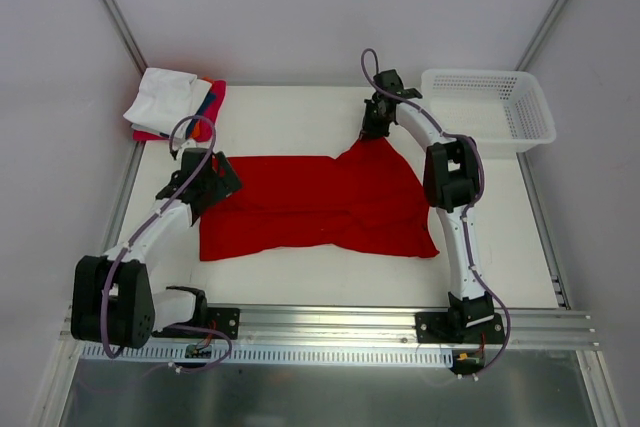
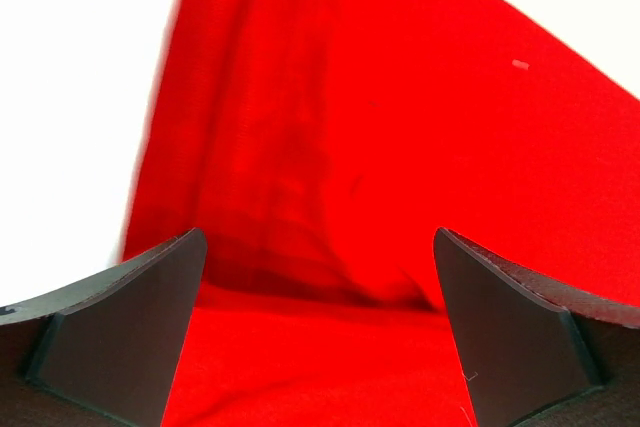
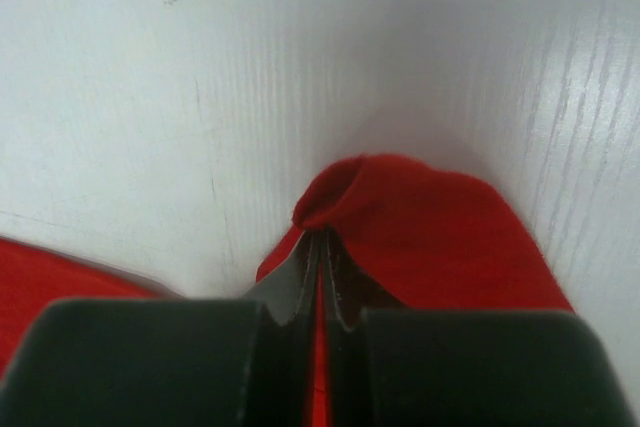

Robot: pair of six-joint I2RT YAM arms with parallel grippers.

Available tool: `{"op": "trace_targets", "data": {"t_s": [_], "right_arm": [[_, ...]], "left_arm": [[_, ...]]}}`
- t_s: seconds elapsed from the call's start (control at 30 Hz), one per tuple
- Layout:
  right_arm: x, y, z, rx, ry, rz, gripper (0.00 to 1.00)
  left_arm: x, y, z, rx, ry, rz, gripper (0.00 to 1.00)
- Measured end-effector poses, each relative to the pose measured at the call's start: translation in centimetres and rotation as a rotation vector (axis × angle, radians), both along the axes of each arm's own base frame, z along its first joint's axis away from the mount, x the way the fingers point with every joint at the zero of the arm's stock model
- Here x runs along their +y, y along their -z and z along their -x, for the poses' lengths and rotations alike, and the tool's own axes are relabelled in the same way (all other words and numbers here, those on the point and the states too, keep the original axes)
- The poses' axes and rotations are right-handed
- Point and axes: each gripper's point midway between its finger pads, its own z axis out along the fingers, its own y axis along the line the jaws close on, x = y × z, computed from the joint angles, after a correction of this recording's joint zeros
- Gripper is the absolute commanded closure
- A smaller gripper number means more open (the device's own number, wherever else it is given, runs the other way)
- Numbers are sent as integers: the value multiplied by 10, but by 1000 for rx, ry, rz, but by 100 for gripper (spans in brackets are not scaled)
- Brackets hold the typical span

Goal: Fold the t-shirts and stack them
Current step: Grap the side of the flattened tshirt furthest away from the robot with both arms

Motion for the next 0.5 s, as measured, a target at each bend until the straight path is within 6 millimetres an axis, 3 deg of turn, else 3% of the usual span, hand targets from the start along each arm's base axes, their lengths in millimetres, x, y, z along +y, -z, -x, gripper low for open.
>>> {"op": "trace_targets", "data": {"t_s": [0.17,0.5], "right_arm": [[-2,4,0,0,-1,2,100],[-11,5,10,-9,-5,-1,99]], "left_arm": [[24,8,-19,41,-82,-126,1],[65,9,-111,73,-133,-307,1]]}}
